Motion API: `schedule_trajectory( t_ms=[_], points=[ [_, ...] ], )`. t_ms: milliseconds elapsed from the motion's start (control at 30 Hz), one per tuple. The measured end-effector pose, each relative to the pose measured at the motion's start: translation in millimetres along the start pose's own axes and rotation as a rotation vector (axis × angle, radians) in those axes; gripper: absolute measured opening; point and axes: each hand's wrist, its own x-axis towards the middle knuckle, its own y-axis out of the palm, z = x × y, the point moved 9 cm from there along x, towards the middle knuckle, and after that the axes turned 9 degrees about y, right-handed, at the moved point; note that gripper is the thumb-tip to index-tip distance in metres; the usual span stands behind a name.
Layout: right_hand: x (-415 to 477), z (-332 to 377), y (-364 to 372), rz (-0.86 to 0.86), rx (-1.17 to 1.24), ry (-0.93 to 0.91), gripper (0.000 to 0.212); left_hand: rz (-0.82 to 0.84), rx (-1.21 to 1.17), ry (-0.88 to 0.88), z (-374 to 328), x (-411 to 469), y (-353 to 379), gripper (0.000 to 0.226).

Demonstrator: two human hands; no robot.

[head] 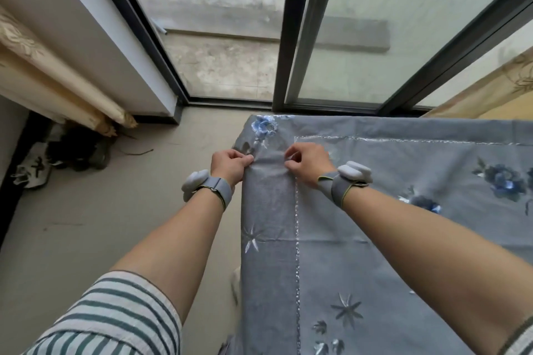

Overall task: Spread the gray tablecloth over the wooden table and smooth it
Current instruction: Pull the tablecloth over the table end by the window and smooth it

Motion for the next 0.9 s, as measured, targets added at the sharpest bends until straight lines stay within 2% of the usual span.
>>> schedule_trajectory(
  t_ms=[67, 200, 367, 567, 633, 700, 767, 833, 900],
  points=[
    [10, -7, -20, -0.104, -0.063, 0.012, 0.019, -0.055, 0.042, 0.028, -2, 3, -7, 0.024],
    [34, -27, -66, -0.334, -0.195, 0.066, 0.034, -0.190, 0.085, 0.059, 6, 2, -24, 0.026],
    [50, -63, -43, -0.210, -0.394, 0.214, 0.070, -0.244, 0.167, 0.052, 12, 3, -35, 0.027],
    [57, -64, -14, -0.160, -0.454, 0.169, 0.080, -0.312, 0.256, 0.072, 5, -4, -47, 0.022],
    [55, -59, -18, -0.170, -0.450, 0.107, 0.077, -0.309, 0.309, 0.093, -6, -8, -48, 0.012],
    [40, -51, -27, -0.311, -0.381, 0.043, 0.071, -0.302, 0.486, 0.187, -21, -15, -47, 0.024],
    [19, -51, -25, -0.416, -0.321, 0.024, 0.067, -0.244, 0.775, 0.428, -40, -29, -30, 0.037],
    [9, -59, -6, -0.366, -0.336, 0.051, 0.068, -0.130, 0.999, 0.663, -47, -49, 3, 0.044],
    [8, -67, 7, -0.319, -0.359, 0.080, 0.069, 0.028, 1.158, 0.728, -34, -56, 32, 0.052]
  ],
)
